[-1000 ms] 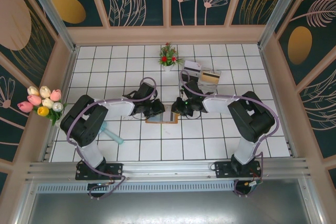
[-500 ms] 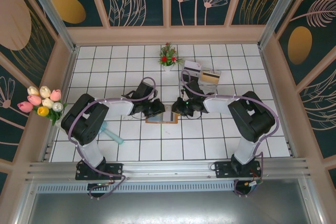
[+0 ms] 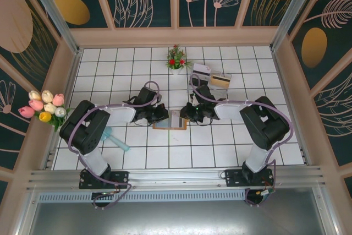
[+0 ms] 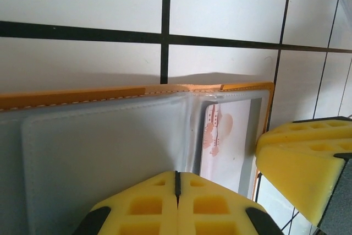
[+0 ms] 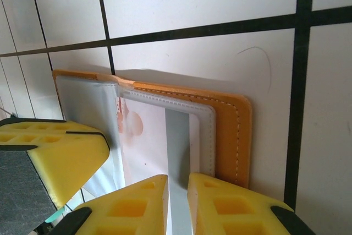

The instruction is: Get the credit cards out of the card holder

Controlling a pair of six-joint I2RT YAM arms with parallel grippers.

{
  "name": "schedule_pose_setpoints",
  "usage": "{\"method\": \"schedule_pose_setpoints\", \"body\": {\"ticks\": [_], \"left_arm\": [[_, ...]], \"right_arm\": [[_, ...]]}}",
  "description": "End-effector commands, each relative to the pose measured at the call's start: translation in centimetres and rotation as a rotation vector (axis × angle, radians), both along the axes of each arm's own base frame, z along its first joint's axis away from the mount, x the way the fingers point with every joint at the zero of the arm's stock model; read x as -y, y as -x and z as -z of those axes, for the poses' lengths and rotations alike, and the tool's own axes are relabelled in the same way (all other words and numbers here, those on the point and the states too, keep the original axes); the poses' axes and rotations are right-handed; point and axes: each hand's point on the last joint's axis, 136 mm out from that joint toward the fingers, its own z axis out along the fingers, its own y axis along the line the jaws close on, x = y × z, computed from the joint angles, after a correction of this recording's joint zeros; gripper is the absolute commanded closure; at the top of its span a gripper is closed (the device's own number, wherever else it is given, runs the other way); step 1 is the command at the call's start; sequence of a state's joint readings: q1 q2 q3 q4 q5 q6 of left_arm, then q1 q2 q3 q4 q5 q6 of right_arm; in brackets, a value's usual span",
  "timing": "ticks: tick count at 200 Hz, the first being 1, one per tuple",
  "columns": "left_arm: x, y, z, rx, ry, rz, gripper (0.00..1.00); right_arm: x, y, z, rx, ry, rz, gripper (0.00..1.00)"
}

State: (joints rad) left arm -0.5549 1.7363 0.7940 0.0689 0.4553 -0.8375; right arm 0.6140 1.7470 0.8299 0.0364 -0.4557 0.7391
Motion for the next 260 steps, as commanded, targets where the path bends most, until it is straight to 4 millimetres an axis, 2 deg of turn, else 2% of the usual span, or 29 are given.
{"method": "schedule_pose_setpoints", "body": {"ticks": [1, 31, 63, 95, 139, 162, 184, 206, 248, 260], "left_arm": [[0.1, 0.4, -0.4, 0.008, 0.035, 0.022, 0.91], [1.5, 0.5, -1.1, 0.006, 0.128, 0.062, 0.82], [2.0, 0.7, -1.1, 0.005, 0.130, 0.084, 0.79], [2.1, 1.1, -0.1, -0.019, 0.110, 0.096, 0.81], [1.1, 0.9, 1.4, -0.041, 0.036, 0.058, 0.82], [1.4, 1.1, 1.4, -0.047, 0.056, 0.075, 0.82], [2.6, 1.9, 1.1, -0.059, 0.122, 0.160, 0.83], [2.7, 2.2, 1.9, -0.066, 0.111, 0.212, 0.84], [2.9, 1.6, 1.9, -0.055, 0.119, 0.230, 0.84], [2.7, 1.3, 2.1, -0.053, 0.103, 0.216, 0.88]], "right_arm": [[2.6, 1.7, 2.8, -0.079, 0.101, 0.019, 0.79], [2.6, 1.8, 3.1, -0.087, 0.104, 0.016, 0.79], [2.6, 1.9, 3.5, -0.098, 0.108, 0.014, 0.79], [2.6, 1.9, 3.7, -0.101, 0.111, 0.012, 0.79], [2.6, 2.0, 3.8, -0.107, 0.115, 0.008, 0.80], [2.6, 2.0, 3.9, -0.108, 0.115, 0.006, 0.80], [2.5, 2.1, 4.0, -0.110, 0.107, -0.002, 0.80], [2.4, 2.2, 4.1, -0.112, 0.107, -0.007, 0.80], [2.4, 2.3, 4.3, -0.117, 0.109, -0.015, 0.80], [2.5, 2.2, 4.2, -0.112, 0.110, -0.015, 0.80]]}}
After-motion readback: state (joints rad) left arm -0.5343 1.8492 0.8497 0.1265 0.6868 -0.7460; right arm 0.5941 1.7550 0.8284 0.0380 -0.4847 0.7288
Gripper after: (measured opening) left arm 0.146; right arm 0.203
